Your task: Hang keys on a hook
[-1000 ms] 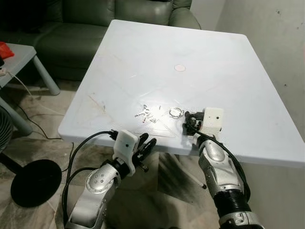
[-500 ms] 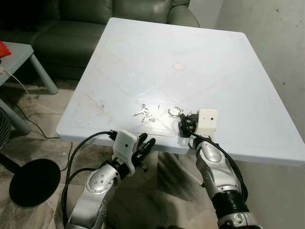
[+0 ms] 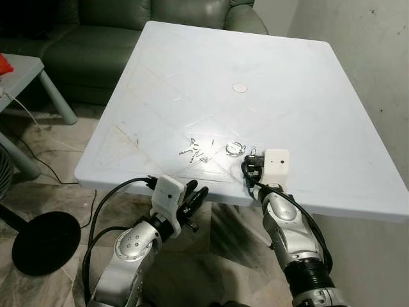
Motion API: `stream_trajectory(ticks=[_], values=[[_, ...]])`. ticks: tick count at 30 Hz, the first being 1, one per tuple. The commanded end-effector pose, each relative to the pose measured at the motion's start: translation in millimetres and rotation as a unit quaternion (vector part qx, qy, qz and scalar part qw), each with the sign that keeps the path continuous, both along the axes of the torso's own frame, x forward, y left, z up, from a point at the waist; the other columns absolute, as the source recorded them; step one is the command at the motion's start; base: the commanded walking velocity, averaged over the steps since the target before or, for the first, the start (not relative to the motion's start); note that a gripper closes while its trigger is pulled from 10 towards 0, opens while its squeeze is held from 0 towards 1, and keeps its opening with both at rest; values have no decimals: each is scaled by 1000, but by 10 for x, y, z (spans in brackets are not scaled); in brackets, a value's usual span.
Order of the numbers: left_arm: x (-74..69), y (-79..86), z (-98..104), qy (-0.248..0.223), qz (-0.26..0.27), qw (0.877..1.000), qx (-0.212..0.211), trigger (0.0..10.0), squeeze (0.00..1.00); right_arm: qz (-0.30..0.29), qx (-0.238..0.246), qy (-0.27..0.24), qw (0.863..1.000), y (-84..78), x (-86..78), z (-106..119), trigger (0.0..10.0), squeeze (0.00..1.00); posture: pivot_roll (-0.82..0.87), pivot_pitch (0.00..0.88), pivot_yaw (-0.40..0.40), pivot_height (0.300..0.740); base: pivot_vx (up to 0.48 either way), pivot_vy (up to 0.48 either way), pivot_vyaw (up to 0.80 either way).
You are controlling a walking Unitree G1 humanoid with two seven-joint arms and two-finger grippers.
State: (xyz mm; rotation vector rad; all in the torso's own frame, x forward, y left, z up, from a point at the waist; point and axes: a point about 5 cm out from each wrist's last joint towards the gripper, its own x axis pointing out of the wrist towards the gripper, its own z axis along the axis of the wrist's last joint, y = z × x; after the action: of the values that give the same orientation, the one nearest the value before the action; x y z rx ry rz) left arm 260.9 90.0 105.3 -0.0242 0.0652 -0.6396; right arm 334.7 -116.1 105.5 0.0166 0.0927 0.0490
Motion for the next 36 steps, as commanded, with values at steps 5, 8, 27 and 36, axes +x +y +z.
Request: stream_trajectory(ticks=[5,8,27,36], values=[[-21,-28,30,-5,-3,1000,1,10000,0,-4,0,-5,1000,-14,-1,27,0,0,-6,163,-79,740,0,0,0],[-22,-29,30,-6,-3,1000,0,10000,0,-4,2,-6,1000,-13,5,38,2157,0,-6,161,-80,740,0,0,0],[-3,-25,39,-7,-2,1000,-1,10000,0,2,32,-16,999,63,68,133,10000,0,0,154,-78,740,0,0,0],[8,-30,45,-9,-2,1000,0,10000,0,12,26,-18,999,102,75,143,10000,0,6,143,-83,740,0,0,0]])
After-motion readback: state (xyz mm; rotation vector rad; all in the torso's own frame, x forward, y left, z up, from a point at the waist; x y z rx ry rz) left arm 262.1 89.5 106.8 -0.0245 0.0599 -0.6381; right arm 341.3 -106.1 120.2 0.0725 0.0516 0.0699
